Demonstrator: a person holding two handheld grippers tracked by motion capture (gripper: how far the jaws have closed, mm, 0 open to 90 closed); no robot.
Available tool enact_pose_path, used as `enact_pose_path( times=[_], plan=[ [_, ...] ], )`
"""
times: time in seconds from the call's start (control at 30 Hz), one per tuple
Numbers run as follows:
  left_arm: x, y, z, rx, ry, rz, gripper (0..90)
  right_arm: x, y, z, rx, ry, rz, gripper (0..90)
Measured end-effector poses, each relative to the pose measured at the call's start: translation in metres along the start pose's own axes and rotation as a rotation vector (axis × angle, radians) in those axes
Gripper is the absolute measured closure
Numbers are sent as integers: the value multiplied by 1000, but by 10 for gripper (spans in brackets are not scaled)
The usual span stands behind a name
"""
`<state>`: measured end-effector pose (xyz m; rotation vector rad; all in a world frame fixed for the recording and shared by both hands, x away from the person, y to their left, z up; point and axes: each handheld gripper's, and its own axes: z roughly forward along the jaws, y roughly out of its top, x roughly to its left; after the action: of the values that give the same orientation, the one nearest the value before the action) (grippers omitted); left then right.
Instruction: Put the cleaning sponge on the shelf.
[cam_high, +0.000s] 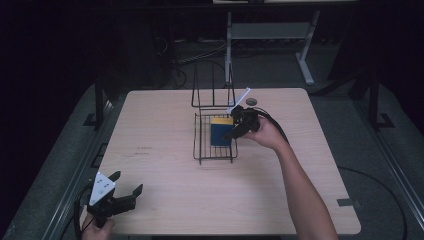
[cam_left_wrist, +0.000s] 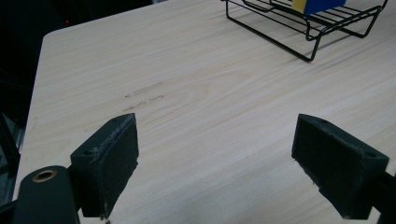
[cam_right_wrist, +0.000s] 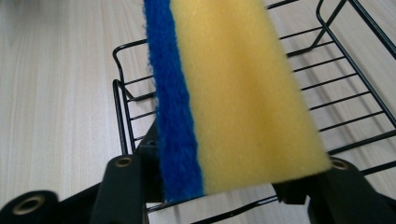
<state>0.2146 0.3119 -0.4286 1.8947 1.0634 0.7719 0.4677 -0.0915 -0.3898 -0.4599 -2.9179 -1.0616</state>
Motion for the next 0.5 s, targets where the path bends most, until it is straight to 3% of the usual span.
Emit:
enact_pose_path(
  times=[0.5],
  plan=[
    [0,0,1,0,1,-2,141,2,-1,-4,-5,-2,17,407]
  ],
)
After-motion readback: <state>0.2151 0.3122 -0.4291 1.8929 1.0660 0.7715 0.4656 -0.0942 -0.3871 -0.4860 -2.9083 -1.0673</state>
